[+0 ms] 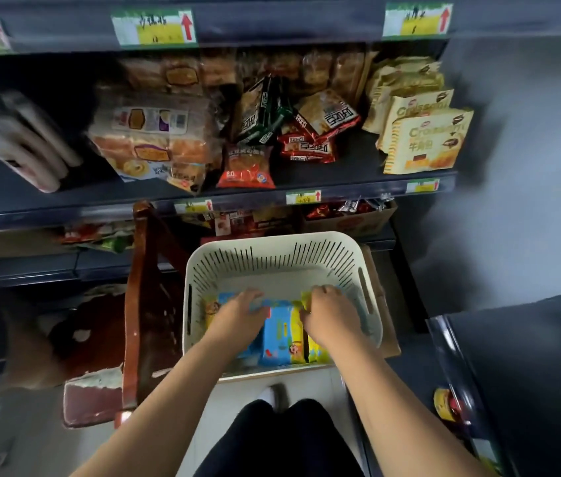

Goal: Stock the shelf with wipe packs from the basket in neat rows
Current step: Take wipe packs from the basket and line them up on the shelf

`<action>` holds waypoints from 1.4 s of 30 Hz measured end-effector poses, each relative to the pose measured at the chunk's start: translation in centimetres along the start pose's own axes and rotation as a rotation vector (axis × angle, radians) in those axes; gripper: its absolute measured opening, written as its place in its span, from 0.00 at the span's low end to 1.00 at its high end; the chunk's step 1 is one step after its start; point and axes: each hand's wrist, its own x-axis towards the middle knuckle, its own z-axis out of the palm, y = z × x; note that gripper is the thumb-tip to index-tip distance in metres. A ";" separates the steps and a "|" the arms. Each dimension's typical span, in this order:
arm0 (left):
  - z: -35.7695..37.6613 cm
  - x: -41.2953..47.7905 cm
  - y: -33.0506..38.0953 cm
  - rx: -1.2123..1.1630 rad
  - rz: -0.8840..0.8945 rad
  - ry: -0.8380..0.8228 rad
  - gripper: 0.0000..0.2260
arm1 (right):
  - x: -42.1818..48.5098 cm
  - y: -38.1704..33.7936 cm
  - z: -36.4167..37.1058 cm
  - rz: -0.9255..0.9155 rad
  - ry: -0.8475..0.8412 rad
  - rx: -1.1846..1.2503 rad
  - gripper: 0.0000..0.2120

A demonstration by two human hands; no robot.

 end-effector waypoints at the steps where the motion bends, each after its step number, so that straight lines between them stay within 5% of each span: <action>1: 0.9 0.6 -0.1 0.043 0.001 -0.035 0.19 | 0.4 0.4 0.6 0.013 0.000 0.001 0.20; 9: 6.6 5.1 -1.1 0.334 0.095 -0.076 0.30 | 2.8 3.4 2.2 -0.054 0.038 0.055 0.22; 14: 6.7 4.7 -0.9 0.455 0.103 -0.037 0.27 | 1.8 4.5 1.7 -0.110 0.099 0.032 0.14; 18: 6.3 4.4 -0.5 0.488 0.105 0.036 0.26 | 2.1 5.1 1.0 -0.133 0.082 -0.020 0.20; 24: 5.9 3.9 -0.7 0.304 0.086 -0.004 0.18 | 2.4 4.8 0.2 -0.175 -0.026 -0.098 0.16; 30: 1.6 1.2 0.8 0.026 0.004 0.069 0.13 | -1.4 4.8 -4.0 -0.142 -0.034 0.163 0.14; 35: -3.8 -1.8 4.1 -0.391 -0.105 0.153 0.11 | -5.0 4.5 -10.9 -0.064 0.234 0.491 0.16; 42: -9.7 -5.4 9.3 -0.722 0.123 0.179 0.10 | -8.4 3.2 -18.3 -0.034 0.469 0.771 0.09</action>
